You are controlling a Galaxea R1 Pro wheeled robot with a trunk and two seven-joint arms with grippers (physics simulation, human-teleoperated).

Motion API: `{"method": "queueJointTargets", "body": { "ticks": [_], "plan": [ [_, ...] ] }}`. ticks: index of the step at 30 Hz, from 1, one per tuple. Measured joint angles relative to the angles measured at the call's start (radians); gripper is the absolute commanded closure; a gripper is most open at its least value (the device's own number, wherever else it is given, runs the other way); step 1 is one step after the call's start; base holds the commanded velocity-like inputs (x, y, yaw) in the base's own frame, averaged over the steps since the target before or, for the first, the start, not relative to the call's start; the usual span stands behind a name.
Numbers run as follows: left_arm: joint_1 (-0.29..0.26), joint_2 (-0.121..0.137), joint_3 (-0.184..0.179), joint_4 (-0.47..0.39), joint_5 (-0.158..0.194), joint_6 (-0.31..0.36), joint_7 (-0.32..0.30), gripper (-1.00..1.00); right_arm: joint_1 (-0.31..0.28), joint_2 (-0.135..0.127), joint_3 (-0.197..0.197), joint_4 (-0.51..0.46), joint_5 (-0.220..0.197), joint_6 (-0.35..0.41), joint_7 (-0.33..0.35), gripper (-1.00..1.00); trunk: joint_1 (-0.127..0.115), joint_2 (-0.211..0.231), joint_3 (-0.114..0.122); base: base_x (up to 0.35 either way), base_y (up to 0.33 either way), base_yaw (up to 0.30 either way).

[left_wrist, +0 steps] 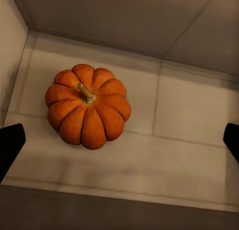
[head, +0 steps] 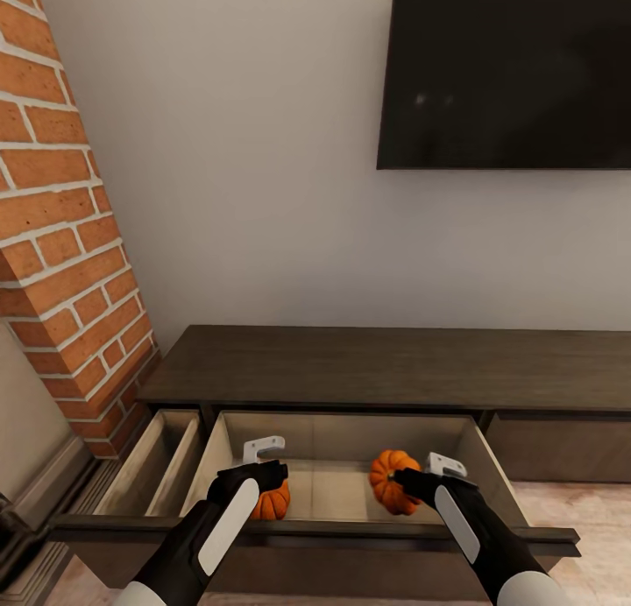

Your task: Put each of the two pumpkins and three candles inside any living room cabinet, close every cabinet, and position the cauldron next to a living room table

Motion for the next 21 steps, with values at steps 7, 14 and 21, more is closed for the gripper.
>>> {"method": "queueJointTargets", "body": {
  "ticks": [7, 14, 21],
  "plan": [
    [0.000, 0.000, 0.000, 0.000, 0.000, 0.000, 0.000, -1.00, -0.001, 0.001, -0.002, 0.004, 0.010, -0.008, -0.094, 1.00, 0.000, 0.000, 0.000, 0.000, 0.000, 0.000],
    [0.000, 0.000, -0.002, 0.000, 0.000, 0.000, 0.000, -1.00, -0.001, 0.007, 0.001, 0.002, -0.005, -0.002, -0.122, -1.00, 0.000, 0.000, 0.000, 0.000, 0.000, 0.000],
    [0.000, 0.000, -0.002, 0.000, 0.000, 0.000, 0.000, -1.00, 0.000, 0.008, 0.002, 0.002, -0.019, 0.001, -0.097, -1.00, 0.000, 0.000, 0.000, 0.000, 0.000, 0.000]
  ]
}}
